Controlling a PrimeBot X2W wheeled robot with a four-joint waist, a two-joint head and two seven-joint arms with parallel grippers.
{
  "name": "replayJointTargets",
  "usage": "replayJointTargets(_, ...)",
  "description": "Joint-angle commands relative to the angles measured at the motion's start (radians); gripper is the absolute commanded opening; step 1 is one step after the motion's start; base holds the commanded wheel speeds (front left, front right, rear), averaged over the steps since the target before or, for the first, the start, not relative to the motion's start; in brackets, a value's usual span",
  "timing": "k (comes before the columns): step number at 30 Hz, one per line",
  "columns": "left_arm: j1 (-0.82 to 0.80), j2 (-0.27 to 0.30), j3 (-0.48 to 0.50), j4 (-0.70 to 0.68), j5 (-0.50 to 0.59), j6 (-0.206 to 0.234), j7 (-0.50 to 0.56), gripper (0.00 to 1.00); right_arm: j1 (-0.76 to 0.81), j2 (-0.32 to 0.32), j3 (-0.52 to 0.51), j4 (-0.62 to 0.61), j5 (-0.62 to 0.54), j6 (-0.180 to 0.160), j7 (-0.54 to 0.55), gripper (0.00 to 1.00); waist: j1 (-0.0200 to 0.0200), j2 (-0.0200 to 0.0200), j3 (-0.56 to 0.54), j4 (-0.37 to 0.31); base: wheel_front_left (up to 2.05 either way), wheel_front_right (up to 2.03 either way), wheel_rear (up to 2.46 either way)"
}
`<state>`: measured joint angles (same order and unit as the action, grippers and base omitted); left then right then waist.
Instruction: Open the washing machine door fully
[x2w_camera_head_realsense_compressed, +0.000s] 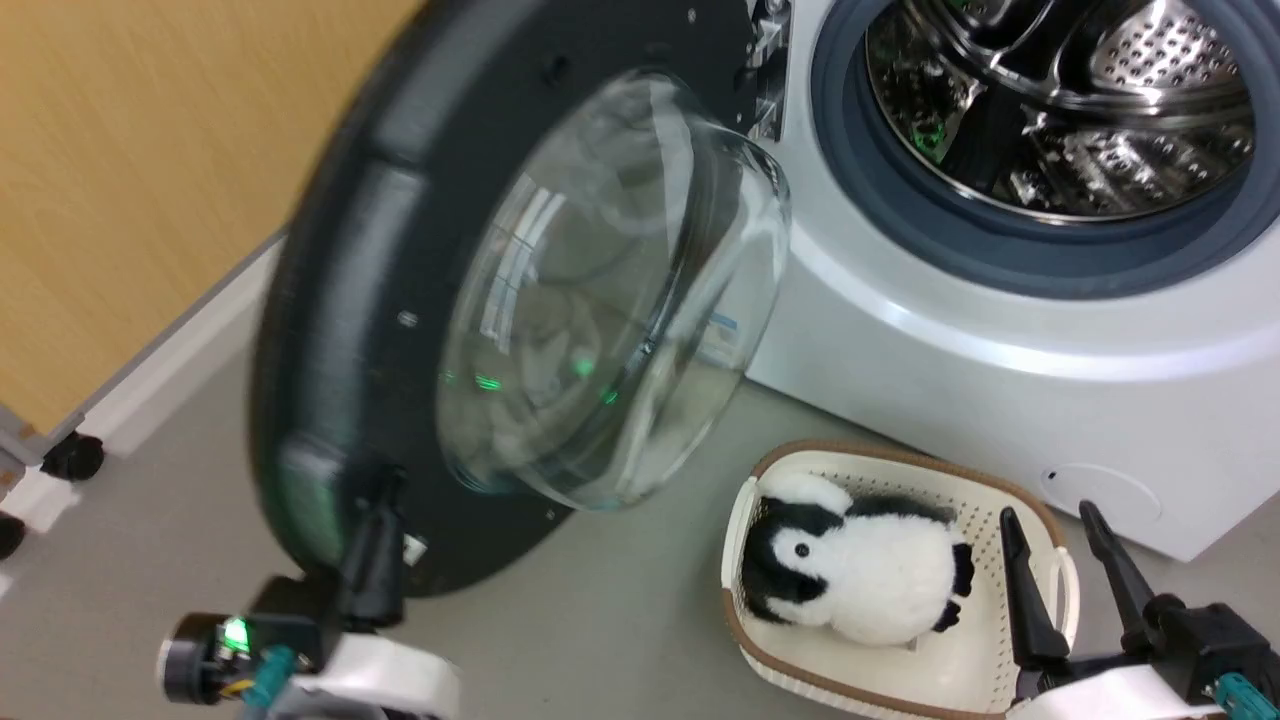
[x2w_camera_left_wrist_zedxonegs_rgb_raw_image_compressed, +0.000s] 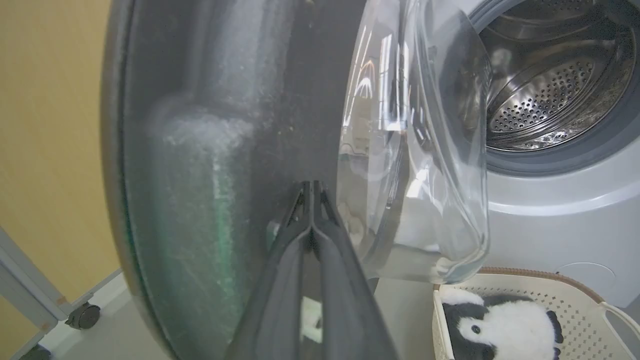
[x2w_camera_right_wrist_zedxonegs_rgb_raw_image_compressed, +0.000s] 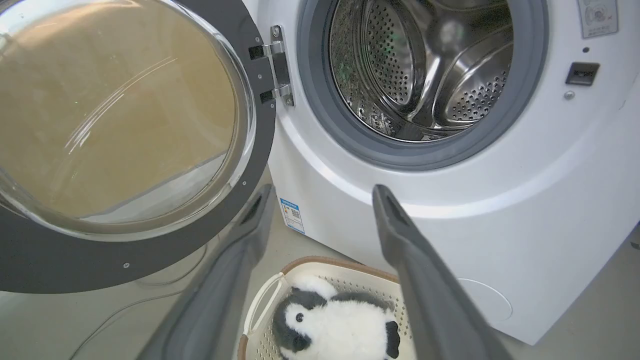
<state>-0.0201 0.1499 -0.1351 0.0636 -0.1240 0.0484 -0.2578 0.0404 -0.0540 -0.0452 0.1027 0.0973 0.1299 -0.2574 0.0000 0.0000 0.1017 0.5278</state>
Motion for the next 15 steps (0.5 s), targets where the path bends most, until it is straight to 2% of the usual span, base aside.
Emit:
replayJointTargets(1,-0.035,0.001,0.031,0.034,-0.013,0.002,-0.004,0.0,-0.023,0.004,-0.002,-0.004,-0.009,0.001,-0.004,1.0,0.0,0.0,0.017,0.001,0.0,0.0,0.0)
replayJointTargets(6,-0.119,-0.028,0.133,0.088,-0.036,0.011,-0.004,0.0,-0.055,0.004,-0.002,-0.012,-0.037,0.001,-0.004,1.0,0.0,0.0,0.066,-0.011,0.0,0.0,0.0)
replayJointTargets(15,-0.209,-0.044,0.302,0.145,-0.044,0.011,-0.004,0.0,-0.093,-0.008,-0.004,-0.014,-0.07,0.001,-0.004,1.0,0.0,0.0,0.144,-0.051,0.0,0.0,0.0)
